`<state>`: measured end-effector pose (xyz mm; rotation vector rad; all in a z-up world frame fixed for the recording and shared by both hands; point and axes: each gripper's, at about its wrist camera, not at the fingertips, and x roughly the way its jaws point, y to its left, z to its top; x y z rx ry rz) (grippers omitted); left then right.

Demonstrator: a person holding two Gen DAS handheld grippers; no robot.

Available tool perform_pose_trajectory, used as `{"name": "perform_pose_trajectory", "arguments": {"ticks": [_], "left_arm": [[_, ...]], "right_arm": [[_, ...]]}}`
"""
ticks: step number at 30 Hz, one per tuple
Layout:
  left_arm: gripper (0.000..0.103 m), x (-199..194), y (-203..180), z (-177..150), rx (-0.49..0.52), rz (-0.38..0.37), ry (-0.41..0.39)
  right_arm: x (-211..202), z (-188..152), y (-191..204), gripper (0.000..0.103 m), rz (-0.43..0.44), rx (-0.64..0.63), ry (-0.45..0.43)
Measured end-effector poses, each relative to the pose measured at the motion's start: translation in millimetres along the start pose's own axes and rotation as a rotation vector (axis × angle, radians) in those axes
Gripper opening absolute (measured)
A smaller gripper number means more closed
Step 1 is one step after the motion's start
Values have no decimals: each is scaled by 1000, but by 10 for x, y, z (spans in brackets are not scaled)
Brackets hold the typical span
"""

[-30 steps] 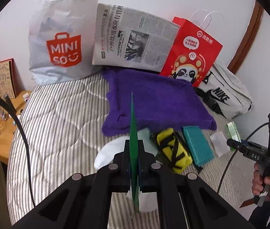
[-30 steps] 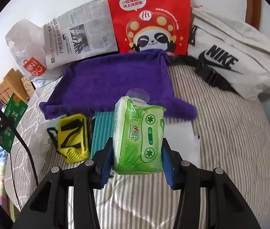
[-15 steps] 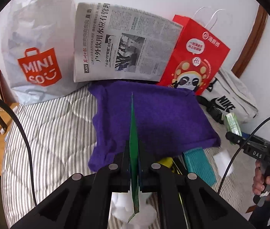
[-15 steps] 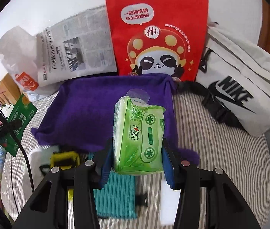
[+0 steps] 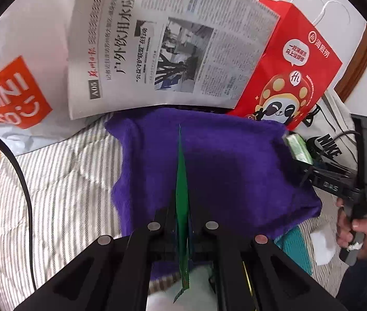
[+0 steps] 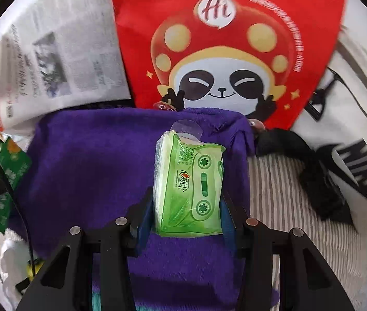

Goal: Organize soft objects
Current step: 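Carry both items over the purple towel while the right gripper sets the tissue pack down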

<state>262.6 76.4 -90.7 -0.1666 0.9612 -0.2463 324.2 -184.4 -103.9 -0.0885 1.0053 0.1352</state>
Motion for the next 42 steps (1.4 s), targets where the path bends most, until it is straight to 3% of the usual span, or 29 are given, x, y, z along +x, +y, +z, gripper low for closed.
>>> {"name": "perform_pose_trajectory", "arguments": {"ticks": [7,14,17,18,19,24,34,42], "left_arm": [[6,110,73,99,-12,-35,-4],[6,196,120,148,-13,-39,5],[6,241,128,175,-22,-50,11],[6,254,125,181,-21,-51,12],[6,267,119,186,-20,-51,13],[6,400,90,224,-8,-32,27],[6,612,28,395,-27,-74,32],[6,837,45,424,-19,-8,55]], "right_arm": [[366,112,145,46,-46,-41,64],[486,82,105,50,-18,-19,74],[530,55,29,60,18,3,78],[526,47,11,72,36,5,80],[504,34,-12,80,61,11,71],[397,12,-42,88,75,14,22],[-90,-87,-58,89,31,-18,-77],[-452,-260,-30,89,34,-28,-111]]}}
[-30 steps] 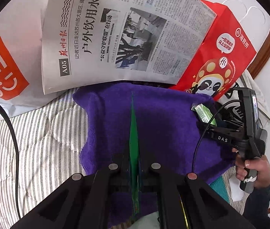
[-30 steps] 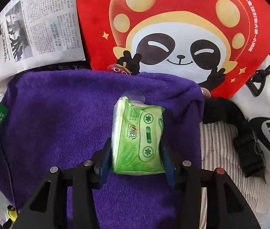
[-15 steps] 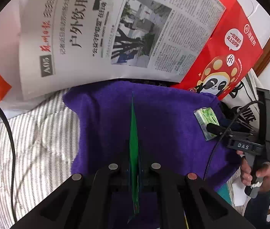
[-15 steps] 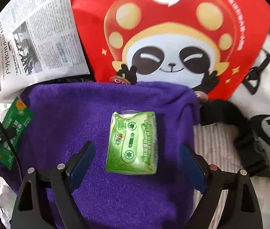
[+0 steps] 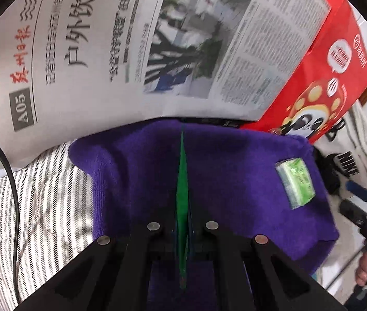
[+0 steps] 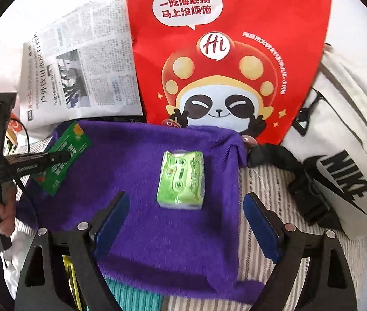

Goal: Organize soft objects
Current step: 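Carry both items over the purple towel while the right gripper sets the tissue pack down, then lower the green packet onto the purple towel and open the left gripper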

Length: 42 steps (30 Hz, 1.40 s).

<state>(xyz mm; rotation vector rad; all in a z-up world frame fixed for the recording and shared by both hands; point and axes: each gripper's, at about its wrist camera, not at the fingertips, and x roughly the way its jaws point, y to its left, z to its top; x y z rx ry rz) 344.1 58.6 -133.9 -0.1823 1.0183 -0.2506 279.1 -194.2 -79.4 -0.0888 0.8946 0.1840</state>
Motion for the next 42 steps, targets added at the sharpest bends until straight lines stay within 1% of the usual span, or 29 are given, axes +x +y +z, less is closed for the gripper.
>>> {"name": "perform_pose_trajectory", "arguments": {"ticks": [4,7,9,10,13,15,16,18,19,22,23,24,28,30,32,33,34,35,38,41,42], "left_arm": [[9,33,11,-24,9,15,6],[18,44,2,-30,20,46,16],[26,62,5,-36,26,72,31],[26,47,30,-57,28,78,33],[34,41,16,-70,25,97,36],[41,49,-25,-83,34,112,45],[43,52,-54,-91,43,125,48],[50,40,-125,-108,64,164,54],[51,21,-157,-123,76,176,55],[59,-41,-247,-153,93,195,54],[65,-74,-284,-165,97,221,49],[66,-120,-301,-178,100,246,44],[66,-295,-408,-261,99,272,27],[67,-410,-435,-305,97,291,18],[67,-558,-436,-390,66,311,7],[67,-616,-431,-430,43,302,2],[67,-697,-328,-485,22,283,-2],[67,-783,-314,-568,0,257,-11],[67,-973,-283,-784,-12,243,-22],[67,-1145,-245,-1014,-23,227,-33],[68,-1184,-226,-1071,-26,216,-33]], "right_arm": [[-50,-114,-72,89,-5,7,13],[-41,-236,-125,89,4,26,23],[-79,-332,-139,89,3,18,34],[-82,-366,-143,89,-2,9,39],[-112,-467,-170,89,-28,1,47],[-154,-527,-195,89,-28,3,50],[-186,-556,-209,89,-29,6,48],[-241,-613,-239,89,-33,14,49],[-272,-640,-257,89,-35,22,48],[-347,-706,-294,89,-22,43,48],[-372,-724,-300,89,-21,47,49],[-400,-740,-303,89,-22,50,48],[-574,-834,-345,89,-37,62,35],[-622,-887,-369,89,-62,64,47],[-649,-969,-399,89,-92,68,74],[-658,-1015,-414,89,-102,72,86],[-678,-1084,-435,89,-110,78,97],[-693,-1139,-454,89,-114,83,103],[-715,-1341,-447,89,-111,85,129],[-653,-1496,-427,89,-123,78,154],[-617,-1532,-428,89,-107,84,156]]}}
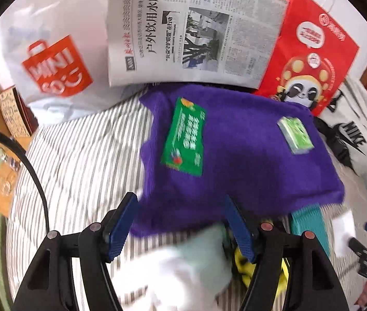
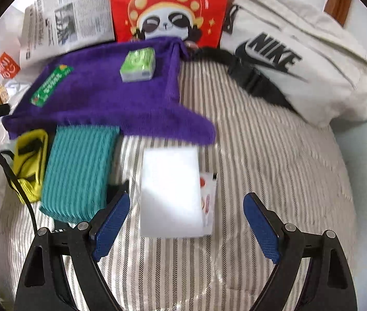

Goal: Organize soft objects
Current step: 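Grasp the white wipes with the left gripper while the right gripper grasps the white sponge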

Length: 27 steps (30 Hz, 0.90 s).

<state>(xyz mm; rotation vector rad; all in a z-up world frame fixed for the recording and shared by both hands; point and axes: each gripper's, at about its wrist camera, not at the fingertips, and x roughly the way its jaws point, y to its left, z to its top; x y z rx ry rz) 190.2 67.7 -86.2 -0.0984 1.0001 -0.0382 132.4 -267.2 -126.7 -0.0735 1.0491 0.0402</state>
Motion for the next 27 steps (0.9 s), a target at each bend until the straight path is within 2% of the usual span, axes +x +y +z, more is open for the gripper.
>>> {"name": "perform_pose_trajectory", "arguments": {"ticks": [4,6,8,10,13,15,19,27], "left_arm": [[68,-134,38,-210,8,-10,1],[69,-168,50,-306,21,2,5],[69,-173,55,-393,25,3,11],[69,-201,92,-467,23,6,12],[69,-252,189,-580,14,13,13],[69,-272,267,-641,-4,15,15],[69,-286,346,-723,-32,-7,20],[69,-376,355,-887,-9,-45,-3]], "right_arm": [[170,-10,-26,89,30,49,4],[257,1,-28,87,6,56,-5],[349,7,-40,69,-14,59,-2],[297,9,-100,51,18,95,-16],[66,0,-207,52,112,145,-56],[-99,-16,-273,52,137,177,-85],[-301,-60,-329,52,142,193,-107],[-476,-222,-186,52,142,182,-115]]}}
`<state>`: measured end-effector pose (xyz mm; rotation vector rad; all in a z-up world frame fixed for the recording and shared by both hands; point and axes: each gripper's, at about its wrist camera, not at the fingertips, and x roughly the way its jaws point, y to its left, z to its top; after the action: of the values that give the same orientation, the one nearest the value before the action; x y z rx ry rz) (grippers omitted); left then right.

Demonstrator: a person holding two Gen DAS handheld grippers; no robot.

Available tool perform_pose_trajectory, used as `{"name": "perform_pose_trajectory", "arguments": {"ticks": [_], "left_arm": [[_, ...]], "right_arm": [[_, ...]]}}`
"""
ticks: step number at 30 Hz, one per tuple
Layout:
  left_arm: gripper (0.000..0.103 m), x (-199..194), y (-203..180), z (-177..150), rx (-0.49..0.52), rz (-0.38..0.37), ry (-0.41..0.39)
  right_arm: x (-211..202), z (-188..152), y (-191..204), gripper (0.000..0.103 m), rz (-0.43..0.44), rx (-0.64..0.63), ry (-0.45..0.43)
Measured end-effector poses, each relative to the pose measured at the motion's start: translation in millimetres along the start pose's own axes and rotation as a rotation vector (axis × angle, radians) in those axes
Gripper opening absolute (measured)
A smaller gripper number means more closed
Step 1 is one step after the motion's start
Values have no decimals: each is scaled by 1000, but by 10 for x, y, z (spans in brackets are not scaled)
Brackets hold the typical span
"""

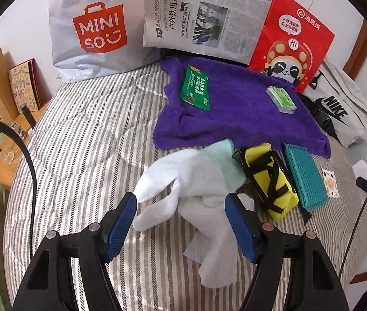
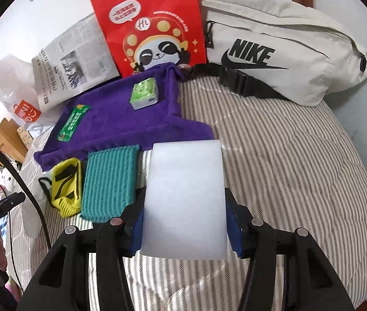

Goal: Organize soft objects
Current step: 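Grasp the white wipes with the left gripper while the right gripper grasps the white sponge, then carry both to the towel while the right gripper sets the sponge beside the tissue pack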

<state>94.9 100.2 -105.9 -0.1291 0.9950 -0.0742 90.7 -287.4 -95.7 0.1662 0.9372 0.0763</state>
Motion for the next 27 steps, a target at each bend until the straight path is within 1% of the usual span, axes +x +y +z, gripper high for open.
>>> {"name": "perform_pose_trajectory", "arguments": {"ticks": [7,8,9,10,11,12,13,15,17,19,20,22,23,24,25,26,27], "left_arm": [[69,6,-90,-70,55,-25,15],[71,-15,-103,-95,61,-37,9],[76,-30,-114,-116,66,-60,4],[77,-34,-136,-137,74,-94,3],[77,-25,-160,-146,82,-100,7],[81,-8,-195,-158,97,-101,14],[82,42,-245,-182,126,-101,36],[81,151,-300,-205,151,-47,60],[81,252,-307,-203,138,-6,68],[81,328,-291,-176,114,-32,57],[79,358,-279,-166,103,-37,55],[40,402,-258,-169,90,-46,72],[19,403,-242,-178,80,-81,92],[20,397,-229,-189,69,-110,110],[16,376,-218,-201,69,-130,117],[13,330,-214,-225,79,-145,110],[13,284,-208,-249,87,-147,110]], "right_arm": [[48,-197,242,52,-1,-79,24],[54,-218,269,52,5,-88,26],[67,-236,291,53,14,-95,31],[84,-252,310,53,24,-99,39],[110,-264,333,53,32,-103,50],[136,-278,354,53,38,-108,60],[150,-291,370,53,40,-111,63],[173,-329,401,53,43,-120,67],[191,-365,415,53,44,-122,74],[208,-396,409,53,48,-121,82],[217,-406,409,53,46,-121,86],[225,-427,393,53,35,-122,88],[229,-438,382,53,29,-126,90],[230,-447,372,53,23,-127,88],[234,-450,361,53,22,-124,88],[238,-447,347,53,27,-121,89],[244,-445,340,53,31,-117,90]]}}
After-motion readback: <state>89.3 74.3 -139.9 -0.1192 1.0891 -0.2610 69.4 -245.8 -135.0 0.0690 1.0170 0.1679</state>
